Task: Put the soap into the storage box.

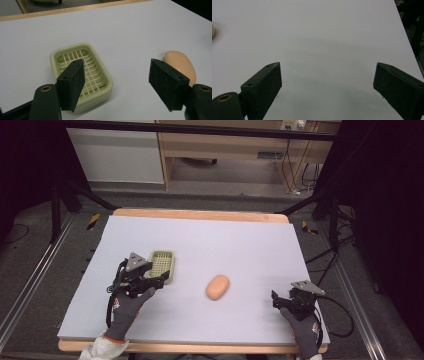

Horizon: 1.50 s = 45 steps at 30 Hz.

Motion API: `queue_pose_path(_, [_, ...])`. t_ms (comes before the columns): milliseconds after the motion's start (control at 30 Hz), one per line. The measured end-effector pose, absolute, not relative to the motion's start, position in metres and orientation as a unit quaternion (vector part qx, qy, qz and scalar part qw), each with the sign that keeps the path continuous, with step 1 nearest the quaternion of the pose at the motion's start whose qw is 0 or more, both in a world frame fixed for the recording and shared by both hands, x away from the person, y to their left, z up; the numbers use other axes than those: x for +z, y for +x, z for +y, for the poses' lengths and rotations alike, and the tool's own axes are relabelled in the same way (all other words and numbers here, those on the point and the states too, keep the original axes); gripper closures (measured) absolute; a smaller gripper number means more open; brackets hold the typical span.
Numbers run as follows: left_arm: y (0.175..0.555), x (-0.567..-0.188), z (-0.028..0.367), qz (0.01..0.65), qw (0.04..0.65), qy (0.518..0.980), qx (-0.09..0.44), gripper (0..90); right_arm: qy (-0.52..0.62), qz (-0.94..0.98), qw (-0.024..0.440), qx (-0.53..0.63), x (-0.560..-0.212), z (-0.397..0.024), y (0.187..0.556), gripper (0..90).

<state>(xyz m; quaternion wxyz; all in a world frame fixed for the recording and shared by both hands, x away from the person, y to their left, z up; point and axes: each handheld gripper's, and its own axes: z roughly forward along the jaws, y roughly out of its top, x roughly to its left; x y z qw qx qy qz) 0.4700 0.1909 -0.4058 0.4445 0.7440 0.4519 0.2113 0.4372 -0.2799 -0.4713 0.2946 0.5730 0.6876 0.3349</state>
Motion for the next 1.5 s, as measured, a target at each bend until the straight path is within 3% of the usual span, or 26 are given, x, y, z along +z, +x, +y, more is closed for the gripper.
queue_pose_path(1500, [0.489, -0.419, 0.093, 0.395, 0.424, 0.799, 0.163, 26.1, 0.569, 0.693, 0.287, 0.337, -0.471, -0.278, 0.439, 8.5])
